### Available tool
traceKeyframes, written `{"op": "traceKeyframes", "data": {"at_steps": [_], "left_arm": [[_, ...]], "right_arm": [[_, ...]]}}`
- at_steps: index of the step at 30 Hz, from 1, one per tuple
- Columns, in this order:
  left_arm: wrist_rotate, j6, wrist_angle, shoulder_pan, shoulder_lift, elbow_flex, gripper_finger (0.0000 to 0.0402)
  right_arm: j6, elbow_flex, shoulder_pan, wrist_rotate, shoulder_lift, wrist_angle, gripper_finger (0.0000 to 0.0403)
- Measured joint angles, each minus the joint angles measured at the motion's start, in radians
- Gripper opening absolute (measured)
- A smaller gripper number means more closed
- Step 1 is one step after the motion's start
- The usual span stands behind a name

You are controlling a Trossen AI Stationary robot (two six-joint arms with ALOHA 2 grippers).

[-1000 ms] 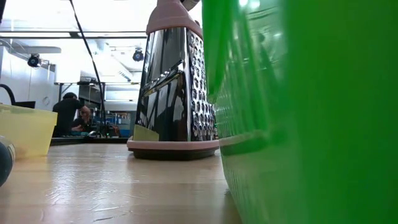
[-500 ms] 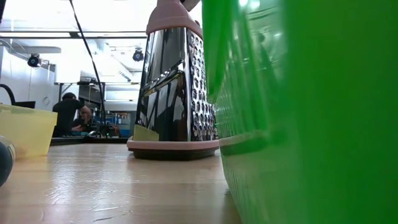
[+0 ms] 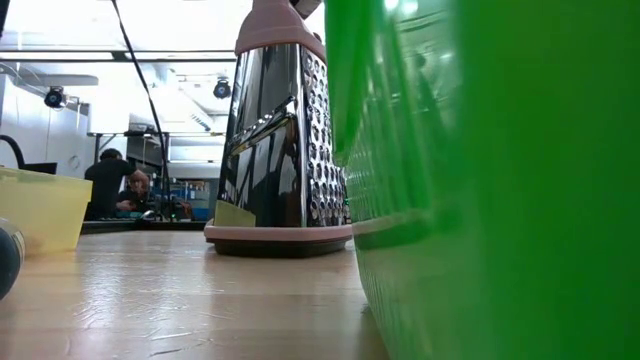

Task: Pick & Place Food Item
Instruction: Put the violet food coloring bottle into the transparent bin

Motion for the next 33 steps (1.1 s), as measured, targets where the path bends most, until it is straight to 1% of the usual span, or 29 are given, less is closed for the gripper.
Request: {"op": "traceKeyframes", "data": {"at_steps": [12,20,27,33], "left_arm": [[0.009,0.0,0.01,0.002,0.0,0.0,0.0127],[0.009,0.003,0.007,0.006,-0.001,-0.001,0.0127],[0.01,0.003,0.002,0.006,-0.002,-0.001,0.0127],[0.013,0.003,0.0,0.006,-0.001,-0.001,0.0127]], "right_arm": [[0.001,0.0,-0.013,-0.033,0.007,0.018,0.0244],[-0.012,0.031,-0.024,-0.025,0.061,0.024,0.0243],[-0.068,0.082,-0.017,0.025,0.098,0.011,0.0222],[-0.073,0.087,-0.016,0.041,0.103,0.0,0.0199]]}}
